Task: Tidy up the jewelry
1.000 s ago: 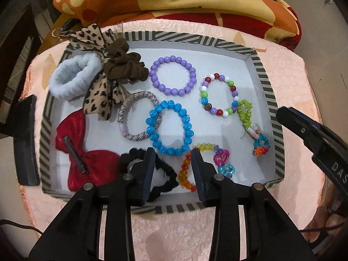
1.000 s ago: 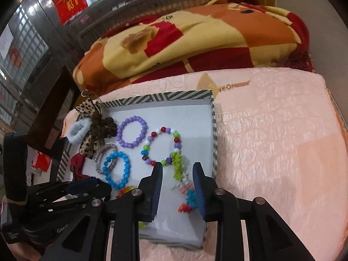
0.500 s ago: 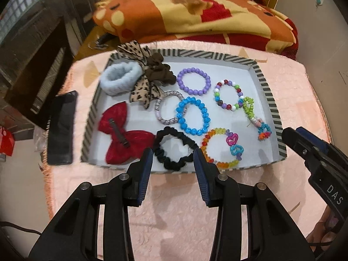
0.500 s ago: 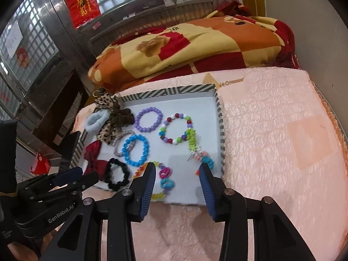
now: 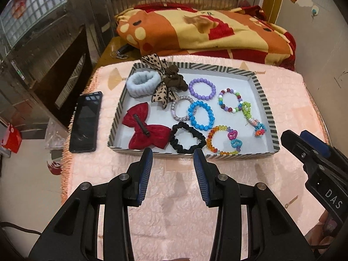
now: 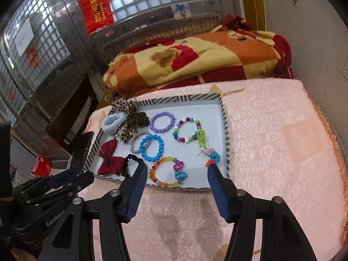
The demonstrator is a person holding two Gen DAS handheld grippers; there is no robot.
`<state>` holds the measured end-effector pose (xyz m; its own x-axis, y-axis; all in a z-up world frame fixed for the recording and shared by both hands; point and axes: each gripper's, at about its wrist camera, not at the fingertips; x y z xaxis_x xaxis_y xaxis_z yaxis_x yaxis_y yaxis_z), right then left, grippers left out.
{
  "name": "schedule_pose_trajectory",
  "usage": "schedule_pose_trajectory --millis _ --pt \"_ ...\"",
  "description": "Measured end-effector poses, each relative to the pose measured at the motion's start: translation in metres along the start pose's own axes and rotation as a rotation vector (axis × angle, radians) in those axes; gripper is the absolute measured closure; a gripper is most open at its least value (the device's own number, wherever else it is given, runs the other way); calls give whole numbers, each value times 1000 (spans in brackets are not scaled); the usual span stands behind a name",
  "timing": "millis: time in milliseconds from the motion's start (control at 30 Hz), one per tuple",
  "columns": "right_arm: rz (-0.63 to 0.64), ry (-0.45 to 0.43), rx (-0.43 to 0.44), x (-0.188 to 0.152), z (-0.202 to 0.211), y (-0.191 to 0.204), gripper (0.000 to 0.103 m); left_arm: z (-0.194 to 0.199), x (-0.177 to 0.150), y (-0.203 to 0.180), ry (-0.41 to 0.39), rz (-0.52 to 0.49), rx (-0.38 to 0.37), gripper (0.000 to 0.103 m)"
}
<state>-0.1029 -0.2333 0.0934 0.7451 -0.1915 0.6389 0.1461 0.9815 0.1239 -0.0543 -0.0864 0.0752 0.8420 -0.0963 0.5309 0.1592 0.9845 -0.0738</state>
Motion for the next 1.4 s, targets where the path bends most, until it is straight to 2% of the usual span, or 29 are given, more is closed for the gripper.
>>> schedule_pose_trajectory --millis 467,733,867,1400 --pt "14 -16 -32 0 14 13 38 29 -4 11 -79 7 42 65" --pt "17 -8 -29 -2 12 17 33 30 -4 19 -72 25 45 64" --pt "20 -3 -28 -3 11 20 33 33 -4 23 -80 37 31 56" --pt "5 10 -33 -6 9 22 32 44 -5 28 -115 27 55 56"
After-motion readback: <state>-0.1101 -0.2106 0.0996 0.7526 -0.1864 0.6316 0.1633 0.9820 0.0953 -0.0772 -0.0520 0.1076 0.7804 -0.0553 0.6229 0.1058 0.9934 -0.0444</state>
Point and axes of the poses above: each gripper's, at about its wrist camera, not at the fingertips, and z roughly against the way its jaws point, y to its left, x to its top, and after that the axes turned 8 degrees about z, right-handed
